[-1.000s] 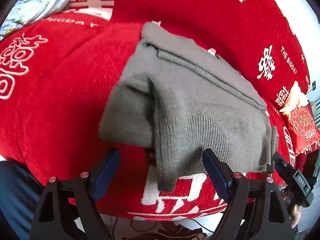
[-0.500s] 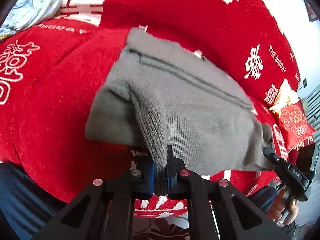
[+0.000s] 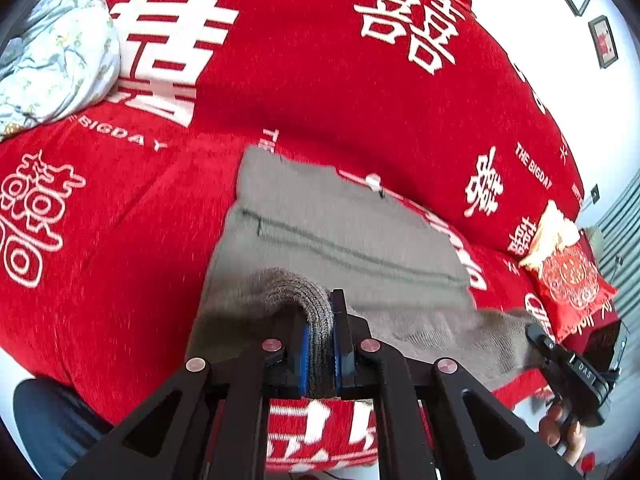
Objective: Fold small clothes
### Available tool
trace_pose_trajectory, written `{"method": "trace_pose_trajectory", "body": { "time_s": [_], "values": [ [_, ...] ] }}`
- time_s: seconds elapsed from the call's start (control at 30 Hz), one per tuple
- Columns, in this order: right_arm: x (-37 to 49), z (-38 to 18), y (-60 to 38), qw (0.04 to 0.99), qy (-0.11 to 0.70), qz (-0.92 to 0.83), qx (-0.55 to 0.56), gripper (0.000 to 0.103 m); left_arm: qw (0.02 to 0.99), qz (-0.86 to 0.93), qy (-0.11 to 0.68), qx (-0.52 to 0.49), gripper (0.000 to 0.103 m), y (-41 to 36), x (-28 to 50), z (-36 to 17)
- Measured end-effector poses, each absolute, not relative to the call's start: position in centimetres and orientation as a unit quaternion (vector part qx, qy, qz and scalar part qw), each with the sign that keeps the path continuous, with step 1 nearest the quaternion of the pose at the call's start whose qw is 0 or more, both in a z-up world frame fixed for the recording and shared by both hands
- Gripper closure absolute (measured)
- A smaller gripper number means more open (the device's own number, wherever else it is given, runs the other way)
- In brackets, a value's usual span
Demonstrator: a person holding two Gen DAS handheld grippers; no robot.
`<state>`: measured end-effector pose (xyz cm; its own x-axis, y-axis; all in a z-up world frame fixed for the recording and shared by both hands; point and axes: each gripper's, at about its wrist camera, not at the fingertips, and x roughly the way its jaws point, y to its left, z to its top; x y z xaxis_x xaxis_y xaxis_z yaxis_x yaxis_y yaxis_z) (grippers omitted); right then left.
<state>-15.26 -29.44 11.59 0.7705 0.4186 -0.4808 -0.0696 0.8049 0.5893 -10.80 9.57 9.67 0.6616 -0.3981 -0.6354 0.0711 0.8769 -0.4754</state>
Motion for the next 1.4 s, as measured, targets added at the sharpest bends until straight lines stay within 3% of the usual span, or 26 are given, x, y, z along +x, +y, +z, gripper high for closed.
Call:
{"method": "trace_pose_trajectory", "body": {
  "time_s": [0.47,1.4],
  "values": [
    [-10.8,13.2,-30.8,0.905,0.313,0.094,0.273,0.090,0.890,-0.122,0.387,-0.206,0.093,7.9,-5.7,11.4],
    [-2.0,11.9,-31.3,0.902,0.348,0.031,0.252,0.090,0.890,-0.074,0.422,-0.158,0.093,5.2,2.6,9.6]
  ]
}}
